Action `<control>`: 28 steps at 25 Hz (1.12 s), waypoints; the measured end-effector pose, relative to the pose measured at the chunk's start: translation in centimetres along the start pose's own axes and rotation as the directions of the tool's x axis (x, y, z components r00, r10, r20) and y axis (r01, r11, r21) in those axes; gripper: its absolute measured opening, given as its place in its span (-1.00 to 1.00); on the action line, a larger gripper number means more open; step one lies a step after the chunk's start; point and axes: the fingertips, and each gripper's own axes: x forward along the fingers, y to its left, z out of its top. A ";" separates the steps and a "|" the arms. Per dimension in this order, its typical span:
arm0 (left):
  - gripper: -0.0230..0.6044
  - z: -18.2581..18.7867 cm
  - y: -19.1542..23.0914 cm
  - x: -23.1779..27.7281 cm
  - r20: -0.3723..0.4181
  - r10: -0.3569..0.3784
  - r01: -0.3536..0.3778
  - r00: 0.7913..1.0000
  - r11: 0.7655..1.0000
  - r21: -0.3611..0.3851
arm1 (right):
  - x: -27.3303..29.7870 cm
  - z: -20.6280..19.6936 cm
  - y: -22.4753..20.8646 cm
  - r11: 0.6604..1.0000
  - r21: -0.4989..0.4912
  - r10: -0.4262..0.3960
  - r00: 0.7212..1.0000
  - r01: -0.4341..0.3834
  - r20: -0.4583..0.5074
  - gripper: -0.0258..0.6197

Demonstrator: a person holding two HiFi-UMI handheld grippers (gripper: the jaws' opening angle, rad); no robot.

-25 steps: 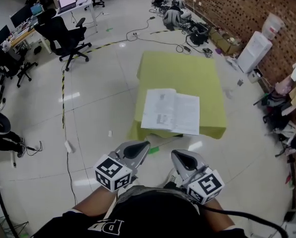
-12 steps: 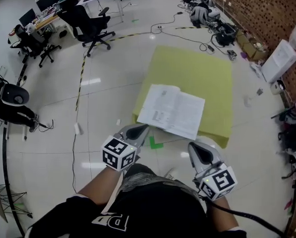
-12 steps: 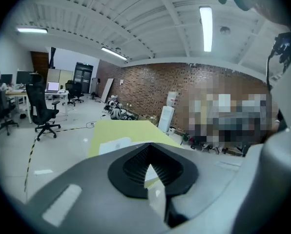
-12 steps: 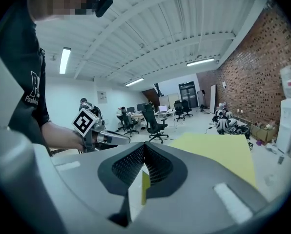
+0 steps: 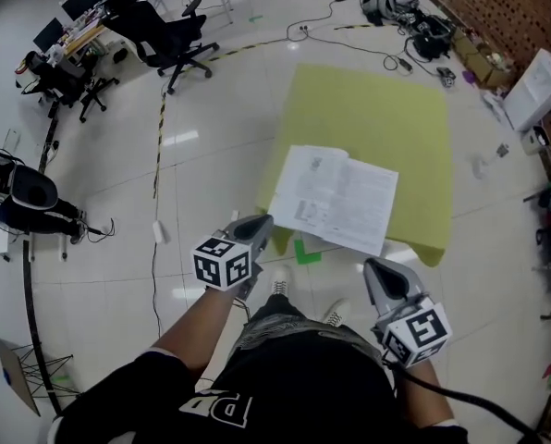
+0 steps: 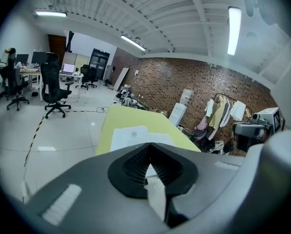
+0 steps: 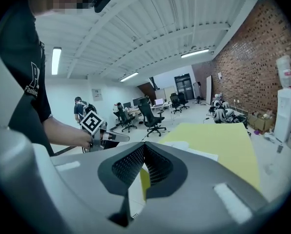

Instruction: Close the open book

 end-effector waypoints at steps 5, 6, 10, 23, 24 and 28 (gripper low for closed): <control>-0.76 -2.5 4.7 2.9 -0.104 -0.047 0.043 0.993 0.998 -0.041 | 4.2 -0.6 -0.5 0.996 0.083 -0.018 1.000 0.020 -0.014 -0.90; -0.72 -3.1 5.7 3.4 -0.130 -0.055 0.050 0.990 0.998 -0.048 | 5.1 -0.7 -0.6 0.995 0.098 -0.027 0.999 0.030 -0.029 -0.90; -0.59 -6.8 9.4 5.5 -0.241 -0.092 0.056 0.966 0.986 -0.154 | 8.4 -3.2 -0.9 0.991 0.120 -0.038 0.994 0.051 -0.105 -0.90; -0.20 -11.5 12.4 9.8 -0.248 -0.302 0.162 0.921 0.872 -0.461 | 14.3 -5.7 -0.8 0.965 0.233 -0.074 0.981 0.116 -0.182 -0.90; -0.20 -11.4 12.3 10.1 -0.228 -0.320 0.176 0.920 0.853 -0.491 | 14.5 -5.9 -0.9 0.966 0.231 -0.077 0.979 0.120 -0.187 -0.90; -0.20 -11.6 11.6 10.7 -0.199 -0.381 0.215 0.903 0.801 -0.558 | 15.0 -6.1 -1.1 0.963 0.234 -0.087 0.977 0.132 -0.195 -0.90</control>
